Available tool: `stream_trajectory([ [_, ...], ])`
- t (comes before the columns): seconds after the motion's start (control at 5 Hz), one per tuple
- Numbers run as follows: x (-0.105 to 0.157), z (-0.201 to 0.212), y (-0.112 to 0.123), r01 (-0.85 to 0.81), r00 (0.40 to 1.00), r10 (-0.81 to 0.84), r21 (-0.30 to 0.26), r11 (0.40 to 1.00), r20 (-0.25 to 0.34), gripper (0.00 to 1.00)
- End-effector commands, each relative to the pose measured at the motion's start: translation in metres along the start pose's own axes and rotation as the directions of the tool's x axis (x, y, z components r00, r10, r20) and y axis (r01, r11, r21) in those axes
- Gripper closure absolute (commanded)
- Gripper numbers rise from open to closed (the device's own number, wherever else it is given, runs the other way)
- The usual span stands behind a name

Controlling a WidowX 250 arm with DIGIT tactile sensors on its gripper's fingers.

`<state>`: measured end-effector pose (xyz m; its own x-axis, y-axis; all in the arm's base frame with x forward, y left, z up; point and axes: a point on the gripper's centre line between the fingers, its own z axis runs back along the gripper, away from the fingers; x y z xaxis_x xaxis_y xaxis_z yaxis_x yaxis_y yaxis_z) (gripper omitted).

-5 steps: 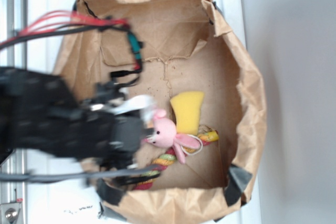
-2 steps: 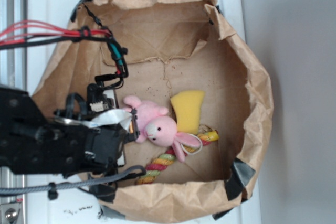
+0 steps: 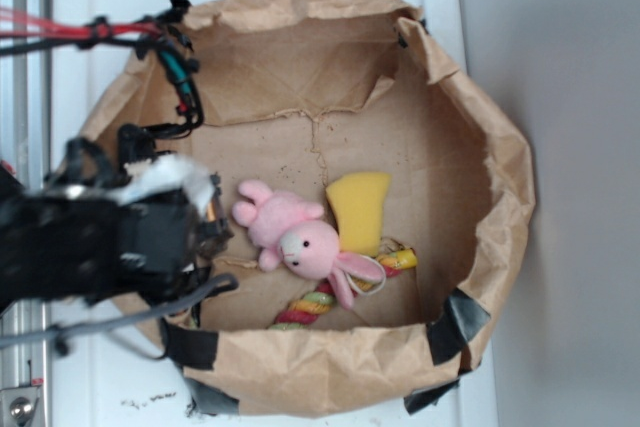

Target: Grab the rock.

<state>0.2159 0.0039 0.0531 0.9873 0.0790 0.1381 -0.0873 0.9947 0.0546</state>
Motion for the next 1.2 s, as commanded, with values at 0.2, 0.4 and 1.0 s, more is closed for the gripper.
stream_trajectory([
  [0.2, 0.091, 0.044, 0.049, -0.104, 0.987, 0.108, -0.039, 0.994, 0.118, 0.77],
  [0.4, 0.097, 0.042, 0.043, -0.068, 0.991, 0.071, -0.028, 0.997, 0.113, 0.00],
  [1.0, 0.052, 0.014, 0.036, 0.023, 1.000, -0.023, -0.021, 1.000, 0.006, 0.00],
])
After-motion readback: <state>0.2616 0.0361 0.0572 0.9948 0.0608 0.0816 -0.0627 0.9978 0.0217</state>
